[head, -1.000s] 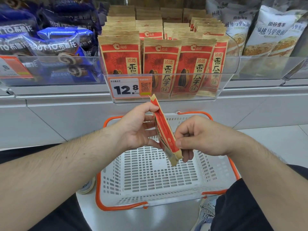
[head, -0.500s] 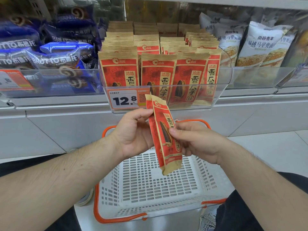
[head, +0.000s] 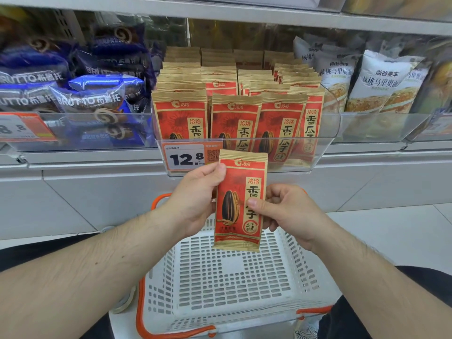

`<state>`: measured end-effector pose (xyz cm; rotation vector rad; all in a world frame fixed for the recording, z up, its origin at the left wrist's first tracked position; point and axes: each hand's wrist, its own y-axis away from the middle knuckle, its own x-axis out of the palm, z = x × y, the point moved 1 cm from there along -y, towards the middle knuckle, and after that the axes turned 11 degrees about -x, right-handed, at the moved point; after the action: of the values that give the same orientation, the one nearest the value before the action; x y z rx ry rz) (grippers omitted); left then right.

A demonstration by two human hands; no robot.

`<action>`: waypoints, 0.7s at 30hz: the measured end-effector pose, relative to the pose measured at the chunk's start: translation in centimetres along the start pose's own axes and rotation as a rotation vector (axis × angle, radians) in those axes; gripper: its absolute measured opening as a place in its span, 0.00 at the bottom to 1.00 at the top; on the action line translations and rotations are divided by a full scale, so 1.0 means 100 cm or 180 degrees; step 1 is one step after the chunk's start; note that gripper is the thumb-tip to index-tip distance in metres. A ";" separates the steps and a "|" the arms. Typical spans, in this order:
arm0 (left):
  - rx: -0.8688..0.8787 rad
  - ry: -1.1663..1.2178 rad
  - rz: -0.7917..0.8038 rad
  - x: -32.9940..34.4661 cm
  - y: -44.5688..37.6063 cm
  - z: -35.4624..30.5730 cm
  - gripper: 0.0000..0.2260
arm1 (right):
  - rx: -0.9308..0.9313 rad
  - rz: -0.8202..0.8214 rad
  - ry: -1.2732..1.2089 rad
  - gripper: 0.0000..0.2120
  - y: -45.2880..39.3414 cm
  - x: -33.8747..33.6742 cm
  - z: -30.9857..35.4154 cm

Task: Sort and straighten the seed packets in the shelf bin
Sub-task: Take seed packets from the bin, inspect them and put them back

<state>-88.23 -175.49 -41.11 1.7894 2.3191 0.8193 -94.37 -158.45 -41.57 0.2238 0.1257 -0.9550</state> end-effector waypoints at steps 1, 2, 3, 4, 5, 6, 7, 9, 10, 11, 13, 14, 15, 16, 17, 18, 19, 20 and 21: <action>-0.0023 0.0008 -0.0009 0.000 0.000 -0.001 0.14 | -0.0029 0.0005 0.0030 0.12 0.000 -0.001 0.002; -0.0037 0.0026 -0.0001 0.001 0.000 -0.002 0.13 | -0.0071 -0.0015 0.0069 0.09 0.001 -0.002 0.004; -0.0045 0.0030 -0.0008 0.002 0.001 -0.003 0.13 | -0.0130 -0.0060 0.0107 0.07 0.001 -0.003 0.006; -0.0044 0.0023 -0.0012 0.004 0.001 -0.004 0.13 | -0.0200 -0.0125 0.0137 0.06 0.001 -0.005 0.009; -0.0041 0.0002 -0.0012 0.005 0.000 -0.005 0.13 | -0.0266 -0.0193 0.0157 0.05 0.001 -0.007 0.011; -0.0031 -0.0026 0.0011 0.008 -0.001 -0.005 0.13 | -0.0320 -0.0254 0.0162 0.05 0.002 -0.008 0.014; -0.0020 -0.0068 0.0043 0.010 0.000 -0.006 0.13 | -0.0352 -0.0306 0.0157 0.05 0.003 -0.009 0.016; 0.0030 -0.0169 0.0148 0.016 0.001 -0.011 0.12 | -0.0391 -0.0411 0.0096 0.05 0.005 -0.009 0.022; 0.0080 -0.0203 0.0203 0.020 0.002 -0.015 0.12 | -0.0409 -0.0467 0.0052 0.05 0.005 -0.010 0.026; 0.0132 -0.0205 0.0243 0.022 0.003 -0.020 0.12 | -0.0420 -0.0513 0.0009 0.04 0.005 -0.011 0.031; 0.0223 -0.0178 0.0261 0.025 0.005 -0.031 0.12 | -0.0463 -0.0572 -0.0047 0.03 0.005 -0.013 0.041; 0.0261 -0.0170 0.0256 0.027 0.007 -0.037 0.12 | -0.0499 -0.0589 -0.0046 0.03 0.003 -0.015 0.045; 0.0295 -0.0152 0.0249 0.028 0.009 -0.043 0.12 | -0.0529 -0.0600 -0.0032 0.03 0.002 -0.015 0.051; 0.0300 -0.0103 0.0250 0.029 0.010 -0.046 0.12 | -0.0540 -0.0611 -0.0038 0.02 0.001 -0.016 0.053; 0.0307 -0.0020 0.0257 0.030 0.012 -0.051 0.12 | -0.0565 -0.0622 -0.0060 0.02 0.001 -0.015 0.058; 0.0309 0.0085 0.0292 0.032 0.015 -0.056 0.12 | -0.0595 -0.0629 -0.0099 0.02 0.000 -0.014 0.062; 0.0308 0.0165 0.0329 0.034 0.017 -0.062 0.12 | -0.0612 -0.0641 -0.0150 0.02 -0.001 -0.014 0.067; 0.0307 0.0213 0.0364 0.035 0.020 -0.067 0.11 | -0.0615 -0.0658 -0.0201 0.03 -0.002 -0.014 0.071; 0.0319 0.0235 0.0372 0.037 0.021 -0.072 0.11 | -0.0606 -0.0679 -0.0247 0.03 -0.003 -0.014 0.075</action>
<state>-90.37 -174.26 -33.13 1.9853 2.3591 0.8119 -95.33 -159.32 -34.01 -0.0030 0.1707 -1.1551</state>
